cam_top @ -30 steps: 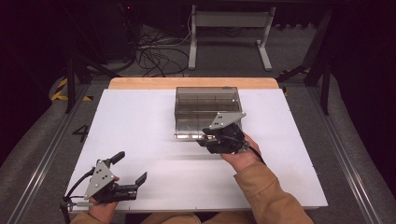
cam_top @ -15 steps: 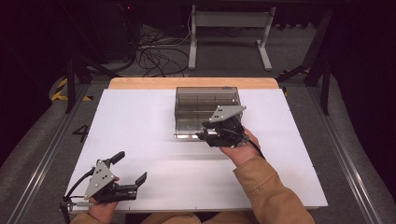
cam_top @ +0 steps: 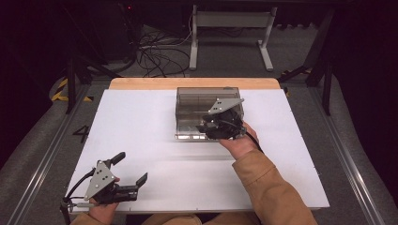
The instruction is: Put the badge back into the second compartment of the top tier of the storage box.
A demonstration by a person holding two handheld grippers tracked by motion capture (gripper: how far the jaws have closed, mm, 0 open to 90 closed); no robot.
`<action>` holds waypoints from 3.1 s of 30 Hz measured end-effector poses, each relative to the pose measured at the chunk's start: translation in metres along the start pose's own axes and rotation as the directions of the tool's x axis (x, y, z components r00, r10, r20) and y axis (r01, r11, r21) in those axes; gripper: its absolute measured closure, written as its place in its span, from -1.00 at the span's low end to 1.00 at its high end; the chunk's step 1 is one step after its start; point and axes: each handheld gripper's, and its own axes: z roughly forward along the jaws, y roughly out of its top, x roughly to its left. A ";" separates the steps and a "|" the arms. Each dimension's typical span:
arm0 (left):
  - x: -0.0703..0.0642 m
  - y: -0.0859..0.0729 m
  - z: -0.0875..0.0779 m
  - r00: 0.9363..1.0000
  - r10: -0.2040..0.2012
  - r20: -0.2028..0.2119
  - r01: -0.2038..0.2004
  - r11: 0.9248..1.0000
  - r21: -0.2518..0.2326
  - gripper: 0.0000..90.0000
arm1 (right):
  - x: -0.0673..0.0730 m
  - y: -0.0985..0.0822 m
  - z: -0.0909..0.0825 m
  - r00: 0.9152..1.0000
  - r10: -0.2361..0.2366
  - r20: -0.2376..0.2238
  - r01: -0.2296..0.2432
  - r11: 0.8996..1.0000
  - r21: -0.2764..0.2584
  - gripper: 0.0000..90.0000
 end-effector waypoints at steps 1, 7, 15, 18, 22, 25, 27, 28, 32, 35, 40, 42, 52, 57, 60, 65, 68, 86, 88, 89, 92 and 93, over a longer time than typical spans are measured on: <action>0.000 0.000 0.000 1.000 0.000 0.000 0.000 1.000 0.000 -0.92 | -0.002 0.000 0.001 1.000 -0.005 0.002 0.005 1.000 0.004 0.25; 0.000 0.000 0.000 1.000 0.000 0.000 0.000 1.000 0.000 -0.92 | -0.007 -0.001 0.005 1.000 0.013 0.015 -0.013 1.000 0.011 0.25; 0.000 0.000 0.000 1.000 0.000 0.001 0.000 1.000 0.000 -0.92 | -0.013 -0.003 0.010 0.999 0.030 0.039 -0.031 0.999 0.028 0.25; 0.000 0.000 0.000 1.000 0.000 0.000 0.000 1.000 0.000 -0.92 | -0.017 -0.005 0.012 0.998 0.031 0.046 -0.033 0.999 0.038 0.25; 0.000 0.000 0.000 1.000 -0.001 0.001 0.001 1.000 0.000 -0.92 | -0.021 -0.007 0.015 0.998 0.041 0.055 -0.044 0.998 0.053 0.25; 0.000 0.000 0.000 1.000 -0.001 0.001 0.001 1.000 0.000 -0.92 | -0.024 -0.008 0.017 0.997 0.047 0.066 -0.051 0.996 0.068 0.25; 0.000 0.000 0.000 1.000 -0.001 0.001 0.001 1.000 0.002 -0.92 | -0.025 -0.010 0.018 0.996 0.050 0.069 -0.055 0.996 0.074 0.25; 0.000 0.000 0.000 1.000 -0.001 0.001 0.001 1.000 0.002 -0.92 | -0.026 -0.010 0.019 0.997 0.048 0.068 -0.053 0.996 0.078 0.25; 0.000 0.000 0.000 1.000 -0.001 0.002 0.001 1.000 0.002 -0.92 | -0.029 -0.012 0.022 0.996 0.043 0.077 -0.051 0.994 0.100 0.25; 0.000 0.000 0.000 1.000 -0.001 0.002 0.001 1.000 0.002 -0.92 | -0.030 -0.013 0.024 0.996 0.041 0.085 -0.050 0.992 0.113 0.25; 0.000 0.000 0.000 1.000 -0.001 0.002 0.001 1.000 0.002 -0.92 | -0.032 -0.015 0.026 0.995 0.049 0.088 -0.060 0.990 0.131 0.25; 0.000 0.000 0.000 1.000 -0.002 0.002 0.002 1.000 0.000 -0.92 | -0.032 -0.016 0.028 0.994 0.053 0.092 -0.066 0.988 0.137 0.25; 0.000 0.000 0.000 1.000 0.000 0.000 0.000 1.000 0.000 -0.92 | -0.033 -0.018 0.033 0.995 0.053 0.084 -0.067 0.983 0.171 0.25; 0.000 0.000 0.000 1.000 0.000 0.002 0.000 1.000 0.003 -0.92 | -0.034 -0.019 0.034 0.996 0.050 0.078 -0.064 0.980 0.187 0.25; 0.000 0.000 0.000 1.000 0.000 0.001 0.000 1.000 0.003 -0.92 | -0.033 -0.020 0.036 0.996 0.051 0.073 -0.064 0.979 0.194 0.25; 0.000 0.000 0.000 1.000 0.000 0.001 0.000 1.000 0.003 -0.92 | -0.034 -0.020 0.037 0.996 0.048 0.071 -0.062 0.976 0.209 0.25; 0.000 0.000 0.000 1.000 0.000 0.001 0.000 1.000 0.000 -0.92 | -0.034 -0.021 0.038 0.996 0.060 0.072 -0.074 0.976 0.206 0.24; 0.000 0.000 0.000 1.000 0.000 0.001 0.000 1.000 0.000 -0.92 | -0.034 -0.021 0.039 0.997 0.050 0.064 -0.063 0.976 0.209 0.18; 0.000 0.000 0.000 1.000 -0.002 0.000 0.002 1.000 -0.001 -0.92 | -0.033 -0.021 0.039 0.996 0.060 0.063 -0.072 0.977 0.201 0.16; 0.000 0.000 0.000 1.000 -0.002 -0.001 0.002 1.000 0.000 -0.92 | -0.033 -0.021 0.037 0.997 0.057 0.060 -0.068 0.978 0.197 0.16; 0.000 0.000 0.000 1.000 0.000 0.000 0.000 1.000 0.001 -0.92 | -0.031 -0.019 0.033 0.997 0.057 0.060 -0.067 0.982 0.177 0.13; 0.001 0.000 0.000 1.000 0.005 -0.004 -0.005 1.000 -0.002 -0.92 | -0.030 -0.018 0.031 0.997 0.056 0.060 -0.066 0.984 0.164 0.12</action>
